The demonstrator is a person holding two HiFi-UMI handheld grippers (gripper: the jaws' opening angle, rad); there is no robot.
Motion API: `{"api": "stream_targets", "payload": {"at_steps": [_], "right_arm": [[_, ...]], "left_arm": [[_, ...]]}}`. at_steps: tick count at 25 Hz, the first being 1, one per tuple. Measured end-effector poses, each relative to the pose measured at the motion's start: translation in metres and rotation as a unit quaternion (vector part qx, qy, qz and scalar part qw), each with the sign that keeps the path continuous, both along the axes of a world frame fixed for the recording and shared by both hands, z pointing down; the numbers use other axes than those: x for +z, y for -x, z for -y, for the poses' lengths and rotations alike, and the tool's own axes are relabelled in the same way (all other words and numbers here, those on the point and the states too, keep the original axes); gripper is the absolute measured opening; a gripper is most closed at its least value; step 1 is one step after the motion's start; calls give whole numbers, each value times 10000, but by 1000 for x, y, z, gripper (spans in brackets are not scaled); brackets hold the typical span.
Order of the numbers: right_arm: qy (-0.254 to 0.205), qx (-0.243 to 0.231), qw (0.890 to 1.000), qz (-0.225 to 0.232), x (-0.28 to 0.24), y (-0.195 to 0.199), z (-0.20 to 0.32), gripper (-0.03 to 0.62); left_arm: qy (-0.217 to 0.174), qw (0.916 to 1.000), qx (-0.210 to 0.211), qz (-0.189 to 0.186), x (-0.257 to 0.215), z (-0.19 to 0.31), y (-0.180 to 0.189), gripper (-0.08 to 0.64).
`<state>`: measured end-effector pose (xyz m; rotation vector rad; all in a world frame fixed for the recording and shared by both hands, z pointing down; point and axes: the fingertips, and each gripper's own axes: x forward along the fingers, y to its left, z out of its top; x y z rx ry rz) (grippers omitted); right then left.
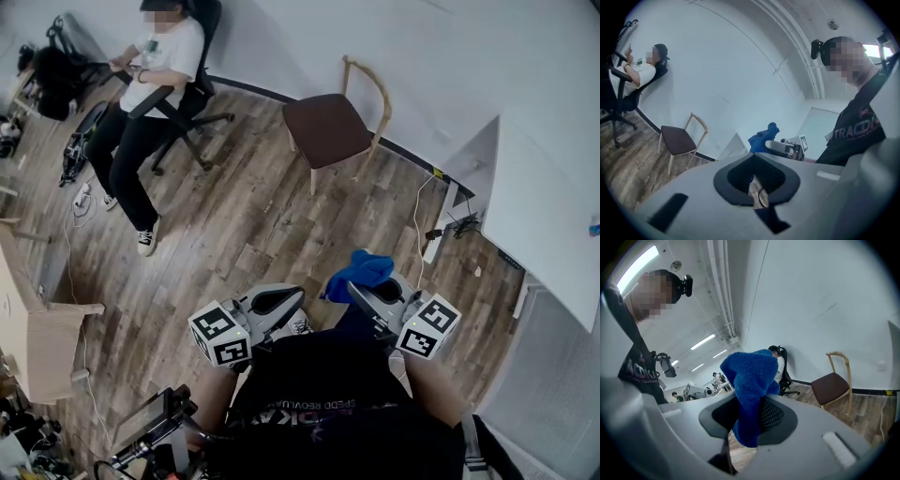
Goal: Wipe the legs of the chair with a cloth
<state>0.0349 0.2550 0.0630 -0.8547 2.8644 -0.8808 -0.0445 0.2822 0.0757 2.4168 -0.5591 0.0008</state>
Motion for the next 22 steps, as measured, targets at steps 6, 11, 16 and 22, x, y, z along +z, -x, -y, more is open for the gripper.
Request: {"api": "stream_targets", "payload": {"at_steps": [6, 11, 16, 22], "right_arm": [[115, -655, 9977, -105, 5, -10, 65, 100], [219, -1065, 9938, -227, 12, -32, 136, 100], [330, -1333, 9899, -353, 31, -55, 206, 100], [538, -1742, 9823, -429, 61, -77, 265, 100]], "left_arm": [[159, 9980, -617, 52, 1, 58, -13, 0], [244, 9946, -1009, -7, 4, 120, -38, 0], [280, 9909, -1310, 130, 18, 185, -59, 0], [369, 9817, -1834, 355, 39, 240, -67, 0]]}}
